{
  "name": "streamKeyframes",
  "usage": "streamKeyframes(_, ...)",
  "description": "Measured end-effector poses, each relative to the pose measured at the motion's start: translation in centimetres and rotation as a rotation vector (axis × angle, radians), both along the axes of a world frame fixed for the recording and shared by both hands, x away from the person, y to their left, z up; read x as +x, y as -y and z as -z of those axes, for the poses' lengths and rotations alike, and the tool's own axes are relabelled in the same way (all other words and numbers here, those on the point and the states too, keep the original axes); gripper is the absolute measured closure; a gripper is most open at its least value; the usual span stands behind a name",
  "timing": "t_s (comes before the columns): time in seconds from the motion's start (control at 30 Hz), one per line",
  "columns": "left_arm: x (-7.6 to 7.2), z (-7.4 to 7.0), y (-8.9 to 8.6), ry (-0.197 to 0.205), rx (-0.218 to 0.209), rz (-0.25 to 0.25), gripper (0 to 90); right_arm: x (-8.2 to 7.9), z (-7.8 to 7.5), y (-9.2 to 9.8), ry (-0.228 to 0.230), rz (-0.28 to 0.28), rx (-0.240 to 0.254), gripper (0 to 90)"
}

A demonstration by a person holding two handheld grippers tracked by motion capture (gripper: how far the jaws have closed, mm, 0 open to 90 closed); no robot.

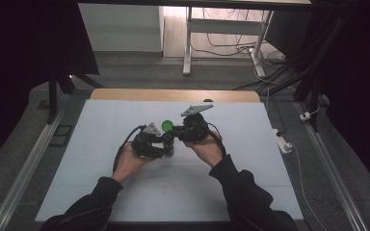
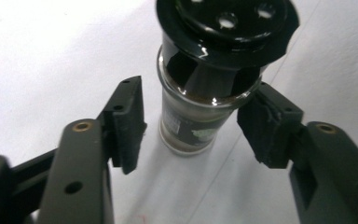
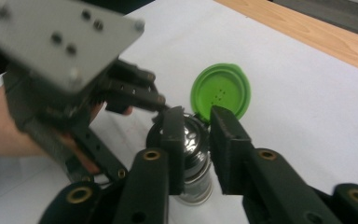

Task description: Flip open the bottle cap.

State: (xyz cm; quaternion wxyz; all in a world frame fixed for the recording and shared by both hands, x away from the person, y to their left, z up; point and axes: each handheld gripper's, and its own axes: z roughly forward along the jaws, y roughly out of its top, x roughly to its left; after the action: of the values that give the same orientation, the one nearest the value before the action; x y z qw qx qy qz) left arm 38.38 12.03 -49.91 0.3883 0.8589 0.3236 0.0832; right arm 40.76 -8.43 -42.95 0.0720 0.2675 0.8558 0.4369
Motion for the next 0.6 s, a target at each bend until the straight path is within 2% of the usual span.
streamKeyframes(0.2, -0.3, -0.4, -1.0, -0.043, -0.032, 0.018, 33.7, -0.7, -0.2, 0.5, 0.002, -0.012, -0.009, 62.6)
streamKeyframes(0.53, -1.2, -1.0, -2.1, -0.071, -0.046, 0.024, 24.2, -1.6, 0.0, 1.2, -0.015, -0.004, -0.003, 42.1)
streamKeyframes(0.6, -1.4, -1.1, -2.3, -0.077, -0.052, 0.02, 22.8, -1.7, 0.0, 1.2, -0.017, -0.001, -0.002, 40.3)
